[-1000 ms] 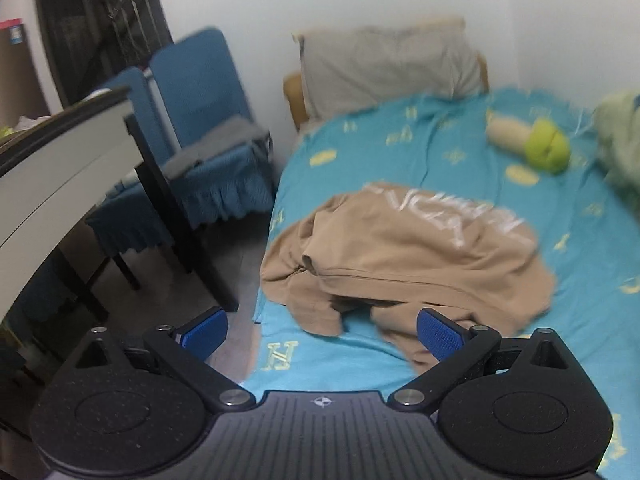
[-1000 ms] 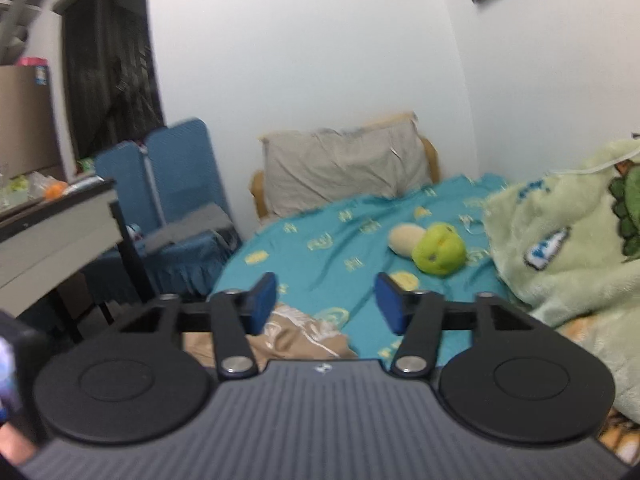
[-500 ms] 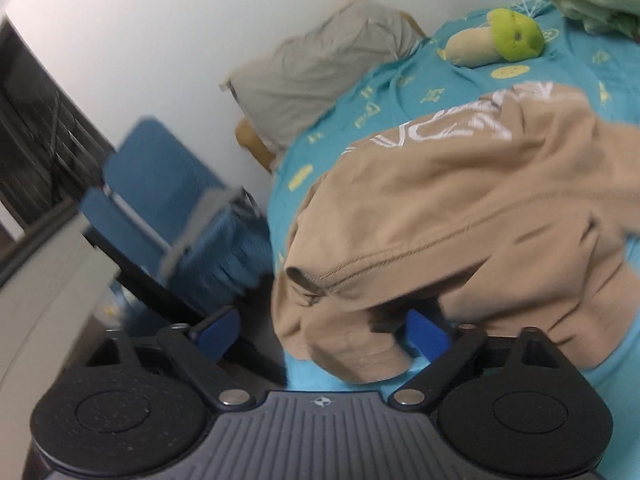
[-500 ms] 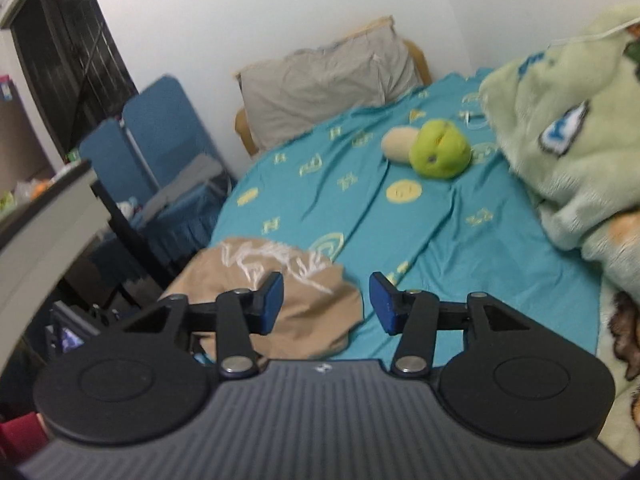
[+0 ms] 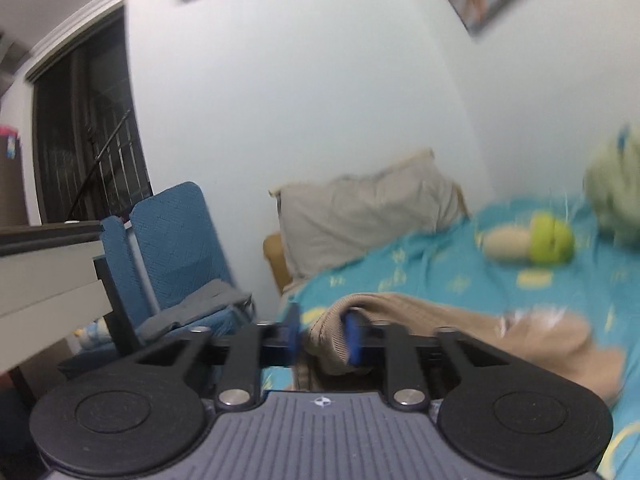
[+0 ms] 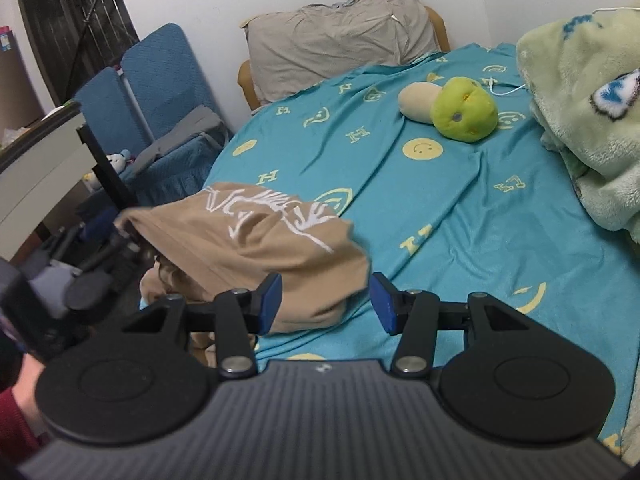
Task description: Fold clothes
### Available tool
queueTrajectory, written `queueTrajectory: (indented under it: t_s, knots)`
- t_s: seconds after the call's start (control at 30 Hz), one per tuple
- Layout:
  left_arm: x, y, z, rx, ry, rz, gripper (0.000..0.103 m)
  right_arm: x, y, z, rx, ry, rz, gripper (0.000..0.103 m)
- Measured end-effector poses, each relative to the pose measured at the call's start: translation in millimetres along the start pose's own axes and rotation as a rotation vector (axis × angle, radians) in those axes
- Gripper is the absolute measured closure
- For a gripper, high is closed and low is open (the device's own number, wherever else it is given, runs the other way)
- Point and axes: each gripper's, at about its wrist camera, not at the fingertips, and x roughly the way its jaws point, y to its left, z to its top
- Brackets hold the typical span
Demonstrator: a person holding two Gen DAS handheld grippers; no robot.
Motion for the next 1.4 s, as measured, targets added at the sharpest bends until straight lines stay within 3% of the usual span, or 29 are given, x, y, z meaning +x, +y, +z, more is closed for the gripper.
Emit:
queueTrajectory:
  t_s: [0.07, 0.13, 0.23, 0.4, 0.53, 0.63, 0.73, 0.77, 0.87, 0.9, 0.97, 1.03, 1.1, 1.27, 1.4]
  knots:
    - [-13, 7, 16, -0.066, -0.032, -0.022, 0.09, -3, 3, 0, -0.02, -0.026, 0.001, 0.05]
    - [-33, 10, 36, -0.113, -0.078, -0.05, 0.093, -8, 7, -1, -0.047, -0.055, 0.017, 0.031]
    - [-68, 13, 65, -0.18, -0.147, -0.085, 0.095, -19, 15, -1, -0.088, -0.108, 0.063, 0.019]
    - [-131, 26, 109, -0.325, -0.222, -0.171, 0.095, -40, 40, -6, -0.197, -0.157, 0.134, 0.019]
    - [-178, 40, 131, -0.402, -0.3, -0.232, 0.095, -54, 60, -19, -0.273, -0.102, 0.26, 0.019]
    - [-200, 51, 137, -0.469, -0.327, -0.276, 0.095, -60, 82, -36, -0.404, -0.052, 0.339, 0.019]
    - [-207, 60, 137, -0.488, -0.32, -0.287, 0.095, -56, 99, -49, -0.506, -0.05, 0.309, 0.021]
    - [-203, 64, 134, -0.502, -0.307, -0.291, 0.095, -53, 102, -51, -0.516, -0.056, 0.292, 0.023]
    - [-185, 76, 127, -0.565, -0.266, -0.326, 0.095, -42, 100, -49, -0.514, -0.07, 0.235, 0.043]
    - [-180, 78, 125, -0.57, -0.257, -0.328, 0.095, -40, 98, -48, -0.505, -0.078, 0.22, 0.052]
    - [-172, 81, 122, -0.567, -0.236, -0.332, 0.095, -37, 92, -44, -0.481, -0.075, 0.217, 0.06]
    - [-163, 83, 114, -0.57, -0.204, -0.337, 0.095, -36, 88, -41, -0.456, -0.072, 0.216, 0.082]
    - [-155, 83, 109, -0.551, -0.162, -0.33, 0.094, -38, 85, -40, -0.43, -0.078, 0.212, 0.089]
    - [-133, 80, 85, -0.515, -0.024, -0.326, 0.091, -53, 66, -29, -0.314, -0.137, 0.177, 0.094]
    - [-103, 63, 61, -0.486, 0.161, -0.363, 0.091, -74, 29, -13, -0.155, -0.197, 0.081, 0.096]
